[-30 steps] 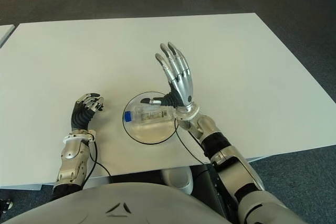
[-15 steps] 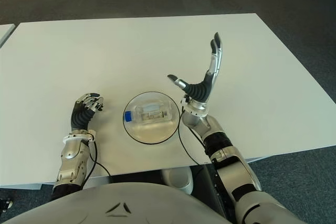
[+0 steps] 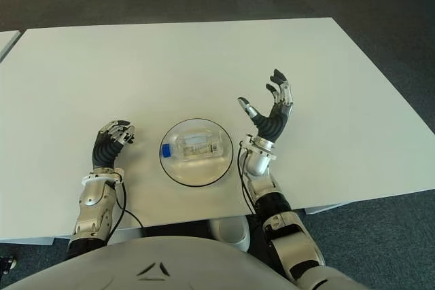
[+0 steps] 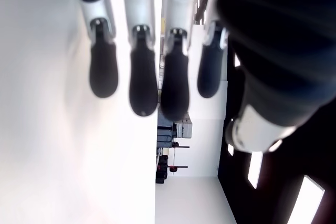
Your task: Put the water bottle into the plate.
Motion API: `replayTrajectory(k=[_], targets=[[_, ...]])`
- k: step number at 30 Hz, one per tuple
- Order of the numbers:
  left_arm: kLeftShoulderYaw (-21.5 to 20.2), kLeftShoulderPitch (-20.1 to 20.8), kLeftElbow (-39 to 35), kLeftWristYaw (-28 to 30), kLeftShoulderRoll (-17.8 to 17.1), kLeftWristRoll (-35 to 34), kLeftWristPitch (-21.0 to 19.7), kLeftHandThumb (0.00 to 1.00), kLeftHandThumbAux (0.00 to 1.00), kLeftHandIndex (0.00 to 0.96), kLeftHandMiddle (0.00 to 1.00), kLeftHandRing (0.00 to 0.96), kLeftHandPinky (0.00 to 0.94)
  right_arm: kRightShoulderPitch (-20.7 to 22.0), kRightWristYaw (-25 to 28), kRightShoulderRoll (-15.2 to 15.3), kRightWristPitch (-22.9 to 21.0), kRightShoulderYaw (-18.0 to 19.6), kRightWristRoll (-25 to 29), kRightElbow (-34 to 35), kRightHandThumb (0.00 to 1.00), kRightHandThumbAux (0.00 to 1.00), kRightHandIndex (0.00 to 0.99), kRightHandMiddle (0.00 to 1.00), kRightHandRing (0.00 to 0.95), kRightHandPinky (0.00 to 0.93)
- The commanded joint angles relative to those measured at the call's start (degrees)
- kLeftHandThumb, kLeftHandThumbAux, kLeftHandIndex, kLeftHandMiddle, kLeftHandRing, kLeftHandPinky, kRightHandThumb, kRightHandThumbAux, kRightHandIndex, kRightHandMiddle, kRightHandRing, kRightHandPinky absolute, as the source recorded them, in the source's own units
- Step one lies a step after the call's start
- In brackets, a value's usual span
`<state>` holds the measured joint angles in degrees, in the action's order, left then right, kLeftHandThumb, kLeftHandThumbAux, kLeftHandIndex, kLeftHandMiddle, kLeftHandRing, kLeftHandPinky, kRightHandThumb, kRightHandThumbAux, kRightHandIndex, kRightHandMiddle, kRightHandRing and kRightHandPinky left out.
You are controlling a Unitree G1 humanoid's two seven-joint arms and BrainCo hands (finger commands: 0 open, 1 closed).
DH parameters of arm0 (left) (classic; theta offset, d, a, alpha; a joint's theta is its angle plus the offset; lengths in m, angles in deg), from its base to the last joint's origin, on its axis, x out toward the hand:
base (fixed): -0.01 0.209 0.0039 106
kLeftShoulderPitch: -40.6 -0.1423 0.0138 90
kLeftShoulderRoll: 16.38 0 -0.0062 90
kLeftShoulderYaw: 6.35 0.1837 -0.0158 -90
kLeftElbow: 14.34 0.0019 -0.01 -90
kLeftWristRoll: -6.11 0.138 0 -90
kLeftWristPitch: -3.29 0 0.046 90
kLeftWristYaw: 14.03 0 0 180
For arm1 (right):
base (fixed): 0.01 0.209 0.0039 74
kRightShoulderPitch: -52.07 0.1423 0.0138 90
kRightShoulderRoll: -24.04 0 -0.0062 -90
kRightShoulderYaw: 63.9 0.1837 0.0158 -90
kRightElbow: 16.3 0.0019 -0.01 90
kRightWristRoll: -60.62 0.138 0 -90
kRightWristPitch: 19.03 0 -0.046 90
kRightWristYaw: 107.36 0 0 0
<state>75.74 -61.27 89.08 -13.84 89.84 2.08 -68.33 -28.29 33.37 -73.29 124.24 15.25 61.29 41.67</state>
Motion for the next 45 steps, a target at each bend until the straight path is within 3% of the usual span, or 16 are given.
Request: replayTrajectory(k=[1, 6, 11, 12, 14, 18, 29, 45], targets=[[0.19, -0.80, 0.68, -0.33, 0.22, 0.06, -2.05, 0.705, 0.711, 0.434, 0.617, 0.600, 0.591, -2.11, 8.97, -1.11, -6.62, 3.79, 6.27, 2.02, 0.240, 0.827, 0.396, 0.352, 0.333, 0.389], [0.19, -0.60, 0.90, -0.35, 0.10, 0.20, -2.12, 0.705, 0.710, 0.434, 0.616, 0.599, 0.584, -2.66, 16.36, -1.91, -13.70, 6.98, 9.74, 4.05, 0.170, 0.861, 0.503, 0.470, 0.453, 0.481], [0.08, -0.49, 1.01, -0.35, 0.07, 0.13, -2.24, 0.705, 0.710, 0.434, 0.613, 0.595, 0.579, -3.24, 22.00, -3.53, -17.74, 9.71, 12.32, 5.74, 0.155, 0.893, 0.545, 0.511, 0.499, 0.521], [0.06, -0.47, 1.02, -0.36, 0.07, 0.11, -2.25, 0.706, 0.710, 0.434, 0.613, 0.595, 0.581, -3.30, 22.88, -3.88, -18.30, 10.23, 12.66, 5.88, 0.347, 0.835, 0.504, 0.514, 0.505, 0.523], [0.02, -0.41, 1.09, -0.44, 0.06, 0.17, -2.27, 0.706, 0.710, 0.434, 0.613, 0.596, 0.583, -3.40, 24.86, -4.59, -19.30, 11.22, 13.62, 5.91, 0.516, 0.784, 0.468, 0.518, 0.511, 0.527], [-0.06, -0.34, 1.15, -0.51, 0.02, 0.21, -2.39, 0.706, 0.711, 0.434, 0.613, 0.597, 0.584, -3.69, 28.42, -5.74, -21.01, 12.93, 14.78, 6.41, 0.657, 0.742, 0.439, 0.523, 0.522, 0.533], [-0.06, -0.37, 1.03, -0.31, 0.03, 0.02, -2.48, 0.705, 0.710, 0.434, 0.610, 0.595, 0.582, -4.28, 36.71, -7.63, -23.09, 17.18, 16.39, 4.08, 0.702, 0.730, 0.433, 0.529, 0.537, 0.570], [0.12, -0.36, 0.81, 0.05, -0.31, 0.05, -2.57, 0.706, 0.711, 0.434, 0.616, 0.599, 0.588, -5.20, 42.12, -7.78, -26.15, 20.16, 14.76, 0.83, 0.706, 0.730, 0.433, 0.528, 0.537, 0.561]])
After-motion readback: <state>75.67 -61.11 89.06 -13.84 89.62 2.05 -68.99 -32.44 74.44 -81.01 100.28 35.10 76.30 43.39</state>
